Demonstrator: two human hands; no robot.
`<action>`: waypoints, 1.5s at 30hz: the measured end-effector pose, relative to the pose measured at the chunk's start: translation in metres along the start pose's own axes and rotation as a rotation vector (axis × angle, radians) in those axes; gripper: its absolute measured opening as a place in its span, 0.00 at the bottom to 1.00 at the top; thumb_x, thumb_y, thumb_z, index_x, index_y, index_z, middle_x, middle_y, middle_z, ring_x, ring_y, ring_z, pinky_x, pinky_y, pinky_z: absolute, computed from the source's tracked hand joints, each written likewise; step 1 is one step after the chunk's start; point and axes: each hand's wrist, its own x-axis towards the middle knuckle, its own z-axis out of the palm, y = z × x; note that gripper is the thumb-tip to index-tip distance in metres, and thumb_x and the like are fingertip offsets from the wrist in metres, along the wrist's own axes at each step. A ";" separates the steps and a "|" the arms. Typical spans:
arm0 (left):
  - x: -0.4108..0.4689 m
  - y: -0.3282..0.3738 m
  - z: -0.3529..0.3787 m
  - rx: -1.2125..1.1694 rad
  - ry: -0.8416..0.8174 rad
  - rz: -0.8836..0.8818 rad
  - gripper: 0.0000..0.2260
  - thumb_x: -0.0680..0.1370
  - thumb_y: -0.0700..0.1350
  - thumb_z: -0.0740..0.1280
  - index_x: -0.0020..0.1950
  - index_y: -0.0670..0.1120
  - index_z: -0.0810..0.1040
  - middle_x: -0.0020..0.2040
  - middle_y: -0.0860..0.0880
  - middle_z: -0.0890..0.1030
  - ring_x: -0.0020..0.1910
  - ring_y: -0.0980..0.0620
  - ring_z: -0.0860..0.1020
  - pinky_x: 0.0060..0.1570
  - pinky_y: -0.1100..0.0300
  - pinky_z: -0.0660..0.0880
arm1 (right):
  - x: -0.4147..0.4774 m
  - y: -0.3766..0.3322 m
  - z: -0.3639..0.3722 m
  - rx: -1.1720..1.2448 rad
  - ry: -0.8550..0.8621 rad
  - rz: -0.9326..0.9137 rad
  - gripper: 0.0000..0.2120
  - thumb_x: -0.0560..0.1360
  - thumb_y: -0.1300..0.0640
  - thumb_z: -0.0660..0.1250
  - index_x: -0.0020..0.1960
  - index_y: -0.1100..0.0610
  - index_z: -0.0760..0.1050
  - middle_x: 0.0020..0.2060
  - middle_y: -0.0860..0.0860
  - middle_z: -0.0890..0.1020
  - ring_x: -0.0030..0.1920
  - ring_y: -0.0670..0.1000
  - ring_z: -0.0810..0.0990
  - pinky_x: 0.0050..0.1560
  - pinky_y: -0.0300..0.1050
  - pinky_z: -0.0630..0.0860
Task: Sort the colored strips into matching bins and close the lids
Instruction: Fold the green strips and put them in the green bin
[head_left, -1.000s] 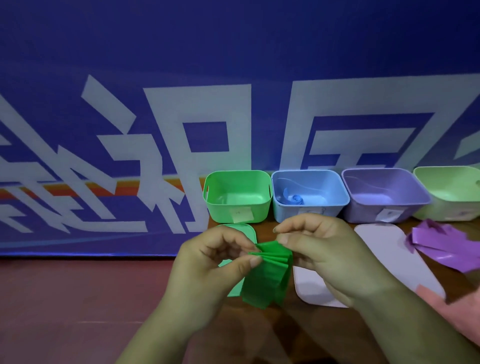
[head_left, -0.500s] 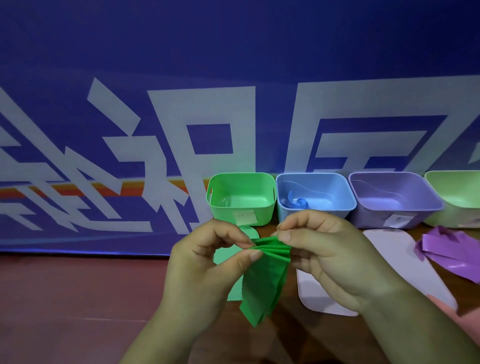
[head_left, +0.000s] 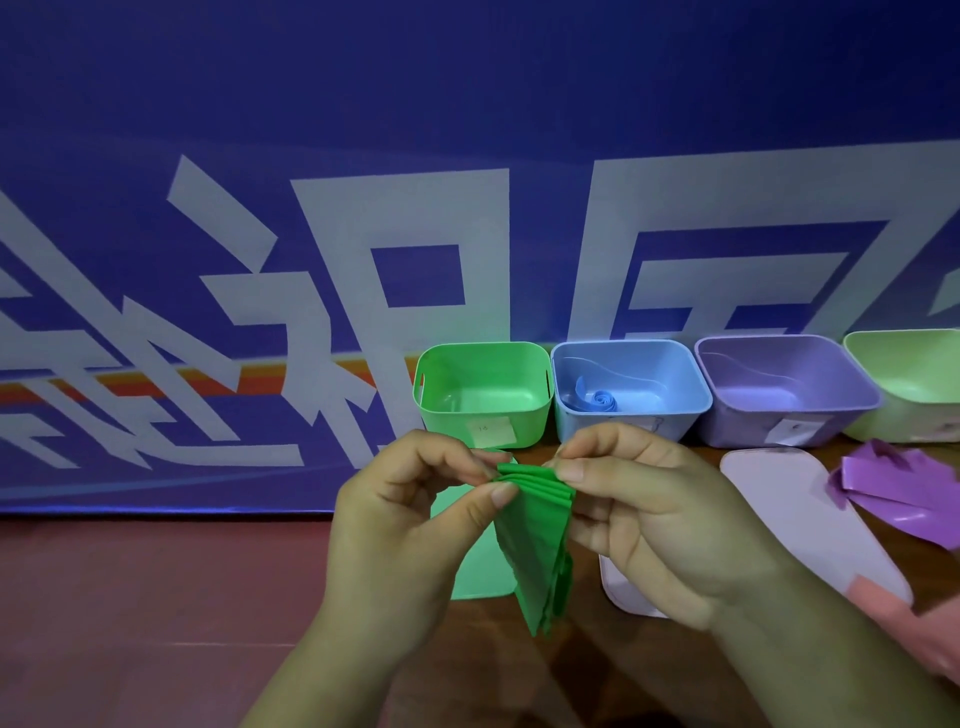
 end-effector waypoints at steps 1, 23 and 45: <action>0.001 0.000 -0.001 -0.005 -0.006 0.005 0.09 0.66 0.39 0.78 0.39 0.49 0.81 0.44 0.41 0.85 0.50 0.42 0.84 0.51 0.48 0.81 | 0.000 0.000 0.001 0.003 0.001 0.000 0.04 0.63 0.65 0.69 0.37 0.59 0.79 0.36 0.56 0.83 0.36 0.52 0.84 0.37 0.43 0.81; 0.009 -0.003 -0.008 -0.023 -0.004 0.059 0.09 0.66 0.43 0.76 0.44 0.50 0.81 0.45 0.46 0.81 0.41 0.48 0.79 0.44 0.56 0.79 | 0.004 0.003 0.007 -0.224 0.011 -0.097 0.08 0.62 0.64 0.77 0.38 0.54 0.83 0.39 0.55 0.85 0.41 0.51 0.85 0.43 0.45 0.82; 0.020 0.010 -0.008 -0.098 -0.154 -0.128 0.08 0.68 0.37 0.75 0.43 0.49 0.85 0.37 0.47 0.83 0.38 0.54 0.81 0.39 0.64 0.77 | 0.004 -0.006 0.007 -0.528 0.048 -0.360 0.11 0.69 0.72 0.74 0.43 0.57 0.83 0.38 0.53 0.85 0.39 0.47 0.83 0.43 0.37 0.79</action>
